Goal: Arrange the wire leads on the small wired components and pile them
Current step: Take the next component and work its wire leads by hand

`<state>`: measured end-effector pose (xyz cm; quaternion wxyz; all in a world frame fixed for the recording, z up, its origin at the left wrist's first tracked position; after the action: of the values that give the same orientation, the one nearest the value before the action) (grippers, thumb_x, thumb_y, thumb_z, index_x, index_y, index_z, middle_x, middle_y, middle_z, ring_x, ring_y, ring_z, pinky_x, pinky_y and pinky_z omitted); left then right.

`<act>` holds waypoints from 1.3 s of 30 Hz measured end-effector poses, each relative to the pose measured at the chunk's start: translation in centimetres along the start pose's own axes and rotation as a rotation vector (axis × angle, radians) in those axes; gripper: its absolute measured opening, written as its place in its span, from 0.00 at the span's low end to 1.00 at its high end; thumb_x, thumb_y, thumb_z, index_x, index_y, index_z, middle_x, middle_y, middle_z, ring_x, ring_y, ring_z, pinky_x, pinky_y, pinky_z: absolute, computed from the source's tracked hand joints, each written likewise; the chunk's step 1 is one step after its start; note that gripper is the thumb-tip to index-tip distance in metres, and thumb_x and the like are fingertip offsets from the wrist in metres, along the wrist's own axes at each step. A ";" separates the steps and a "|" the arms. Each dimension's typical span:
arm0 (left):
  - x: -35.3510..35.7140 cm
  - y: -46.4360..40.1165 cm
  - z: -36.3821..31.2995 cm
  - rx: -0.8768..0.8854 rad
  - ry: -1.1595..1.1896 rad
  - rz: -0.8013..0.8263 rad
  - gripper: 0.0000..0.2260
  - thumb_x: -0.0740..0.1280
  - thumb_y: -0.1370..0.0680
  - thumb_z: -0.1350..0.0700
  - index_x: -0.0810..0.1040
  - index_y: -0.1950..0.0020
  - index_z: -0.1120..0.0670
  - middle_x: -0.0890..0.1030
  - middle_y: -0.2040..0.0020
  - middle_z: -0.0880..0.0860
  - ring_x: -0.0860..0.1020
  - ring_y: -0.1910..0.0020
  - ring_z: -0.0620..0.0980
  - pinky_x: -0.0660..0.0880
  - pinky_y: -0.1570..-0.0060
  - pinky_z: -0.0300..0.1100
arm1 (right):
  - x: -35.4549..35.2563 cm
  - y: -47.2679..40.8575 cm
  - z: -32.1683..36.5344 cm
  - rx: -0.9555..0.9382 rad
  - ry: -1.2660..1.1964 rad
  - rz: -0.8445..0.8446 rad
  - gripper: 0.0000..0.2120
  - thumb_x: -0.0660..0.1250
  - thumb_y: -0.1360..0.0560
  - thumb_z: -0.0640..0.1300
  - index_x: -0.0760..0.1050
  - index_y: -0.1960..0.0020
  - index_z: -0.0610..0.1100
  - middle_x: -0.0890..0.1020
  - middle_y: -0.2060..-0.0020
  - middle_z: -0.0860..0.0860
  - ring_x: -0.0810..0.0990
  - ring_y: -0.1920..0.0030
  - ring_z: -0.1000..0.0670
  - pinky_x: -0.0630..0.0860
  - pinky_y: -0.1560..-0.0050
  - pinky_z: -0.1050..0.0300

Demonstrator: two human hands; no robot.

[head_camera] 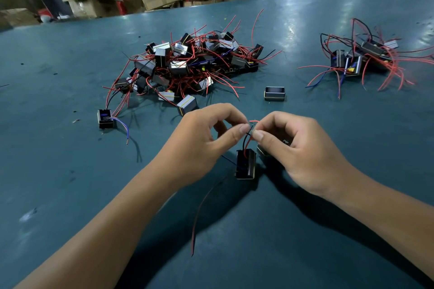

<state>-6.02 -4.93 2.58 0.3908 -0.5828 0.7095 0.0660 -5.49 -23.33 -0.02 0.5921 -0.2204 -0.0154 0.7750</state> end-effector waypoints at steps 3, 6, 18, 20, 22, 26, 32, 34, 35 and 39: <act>0.2 -0.1 0.3 -0.030 -0.030 0.009 0.04 0.69 0.19 0.56 0.80 0.53 0.54 0.75 0.66 0.33 0.71 0.71 0.35 0.64 0.69 0.26 | 0.0 0.1 0.2 -0.007 0.029 -0.001 0.07 0.69 0.22 0.42 0.78 0.59 0.47 0.78 0.70 0.46 0.72 0.69 0.54 0.69 0.67 0.57; 0.2 0.0 0.3 -0.023 -0.095 -0.008 0.01 0.70 0.20 0.58 0.80 0.52 0.53 0.77 0.61 0.36 0.73 0.66 0.37 0.65 0.65 0.26 | 0.1 0.3 0.2 -0.011 0.067 0.015 0.06 0.69 0.23 0.44 0.78 0.59 0.47 0.80 0.68 0.46 0.73 0.68 0.54 0.71 0.65 0.56; -0.5 -0.1 -0.6 0.159 -0.196 0.032 0.03 0.69 0.24 0.53 0.81 0.54 0.51 0.79 0.56 0.45 0.77 0.55 0.52 0.73 0.54 0.55 | 0.4 0.0 -0.3 0.002 0.025 0.052 0.07 0.69 0.22 0.43 0.78 0.58 0.48 0.75 0.72 0.57 0.70 0.71 0.58 0.67 0.67 0.62; -0.5 -0.1 -0.7 0.171 -0.223 0.032 0.05 0.68 0.24 0.51 0.81 0.55 0.51 0.79 0.57 0.44 0.76 0.56 0.52 0.72 0.55 0.57 | 0.5 0.0 -0.3 0.001 0.015 0.050 0.07 0.68 0.22 0.42 0.78 0.58 0.47 0.75 0.73 0.58 0.70 0.71 0.58 0.66 0.68 0.64; -0.4 -0.1 -0.6 0.160 -0.220 0.023 0.05 0.68 0.24 0.51 0.81 0.56 0.51 0.79 0.58 0.44 0.76 0.57 0.52 0.72 0.55 0.57 | 0.6 0.0 -0.3 0.000 0.015 0.042 0.07 0.68 0.22 0.42 0.78 0.59 0.48 0.75 0.73 0.58 0.70 0.72 0.58 0.66 0.68 0.64; -0.2 0.0 -0.6 0.105 -0.190 0.035 0.07 0.67 0.24 0.49 0.80 0.58 0.51 0.79 0.60 0.44 0.76 0.59 0.51 0.72 0.53 0.54 | 0.6 0.1 -0.2 -0.020 0.051 0.031 0.07 0.69 0.22 0.43 0.78 0.59 0.49 0.75 0.73 0.57 0.70 0.72 0.58 0.67 0.68 0.63; -0.2 -0.2 -0.3 0.106 -0.200 0.081 0.06 0.66 0.22 0.50 0.79 0.56 0.51 0.77 0.59 0.43 0.74 0.59 0.49 0.72 0.54 0.53 | 0.5 0.2 -0.1 -0.057 0.150 0.014 0.07 0.69 0.22 0.44 0.77 0.59 0.50 0.76 0.72 0.58 0.71 0.71 0.58 0.68 0.69 0.62; -0.2 -0.3 -0.2 0.143 -0.254 0.110 0.07 0.65 0.21 0.50 0.79 0.54 0.52 0.75 0.58 0.42 0.72 0.58 0.44 0.72 0.54 0.54 | 0.4 0.1 -0.2 -0.058 0.158 0.012 0.06 0.69 0.22 0.45 0.77 0.59 0.50 0.77 0.71 0.57 0.72 0.70 0.57 0.70 0.67 0.58; -0.2 -0.4 -0.2 0.163 -0.285 0.124 0.08 0.64 0.21 0.50 0.79 0.54 0.52 0.75 0.58 0.42 0.71 0.58 0.42 0.72 0.54 0.55 | 0.4 0.2 -0.2 -0.062 0.163 0.011 0.06 0.69 0.22 0.45 0.77 0.59 0.50 0.77 0.71 0.56 0.72 0.70 0.57 0.71 0.66 0.57; -0.3 -0.2 -0.1 0.217 -0.366 0.156 0.08 0.62 0.19 0.51 0.78 0.53 0.52 0.74 0.56 0.43 0.69 0.57 0.42 0.70 0.52 0.54 | 0.5 0.2 -0.2 -0.080 0.185 0.007 0.06 0.67 0.25 0.50 0.78 0.58 0.50 0.78 0.70 0.54 0.72 0.70 0.55 0.70 0.68 0.59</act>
<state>-5.86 -4.84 2.96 0.5671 -0.4590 0.6725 0.1241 -5.75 -22.97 -0.41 0.5790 -0.3144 0.0092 0.7522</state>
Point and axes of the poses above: each hand's wrist, its own y-axis away from the middle knuckle, its own x-axis out of the palm, z = x × y, the point moved 2 cm from there along -y, towards the middle knuckle
